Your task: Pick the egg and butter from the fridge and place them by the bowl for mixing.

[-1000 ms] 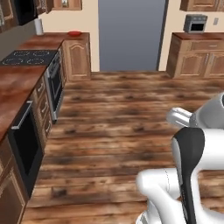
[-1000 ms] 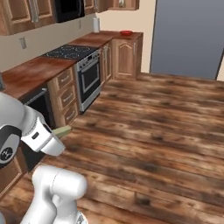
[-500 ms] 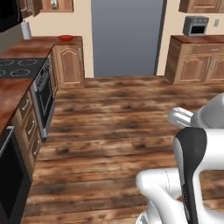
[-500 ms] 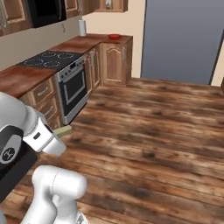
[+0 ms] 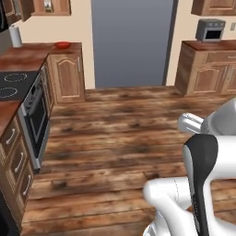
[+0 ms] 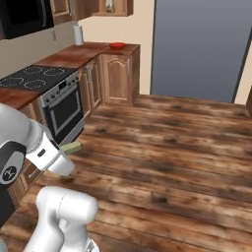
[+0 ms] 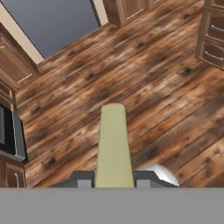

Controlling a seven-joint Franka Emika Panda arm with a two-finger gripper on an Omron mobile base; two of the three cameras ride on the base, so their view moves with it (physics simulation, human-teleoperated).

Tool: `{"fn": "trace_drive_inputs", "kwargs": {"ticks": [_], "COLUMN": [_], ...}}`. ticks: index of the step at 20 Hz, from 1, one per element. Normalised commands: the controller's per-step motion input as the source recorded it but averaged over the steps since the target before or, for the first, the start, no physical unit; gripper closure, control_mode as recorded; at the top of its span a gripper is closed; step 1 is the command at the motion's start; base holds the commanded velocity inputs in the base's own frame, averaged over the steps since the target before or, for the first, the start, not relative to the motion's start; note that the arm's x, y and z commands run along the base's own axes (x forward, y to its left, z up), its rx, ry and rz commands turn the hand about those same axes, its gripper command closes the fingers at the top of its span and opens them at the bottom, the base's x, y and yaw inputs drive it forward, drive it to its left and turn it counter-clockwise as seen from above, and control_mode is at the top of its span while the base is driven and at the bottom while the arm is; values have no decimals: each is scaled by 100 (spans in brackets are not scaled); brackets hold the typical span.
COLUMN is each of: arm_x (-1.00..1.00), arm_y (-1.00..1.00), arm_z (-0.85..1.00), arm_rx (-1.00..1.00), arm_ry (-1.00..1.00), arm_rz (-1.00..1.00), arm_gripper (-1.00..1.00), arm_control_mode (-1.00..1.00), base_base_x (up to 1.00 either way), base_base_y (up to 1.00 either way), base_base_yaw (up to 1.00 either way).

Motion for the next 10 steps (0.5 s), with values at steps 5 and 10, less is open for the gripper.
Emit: {"fn": "trace_drive_inputs", "kwargs": {"ticks": [5, 10], "arm_x": [0, 0], "arm_y": [0, 0], "arm_z": [0, 0], "arm_rx": [0, 0], "arm_ry": [0, 0], "arm_rz": [0, 0], "arm_gripper": [100, 100], "arm_control_mode": [100, 100], "base_base_x": [100, 100], "base_base_y": [15, 74], "base_base_yaw": [0, 0]}}
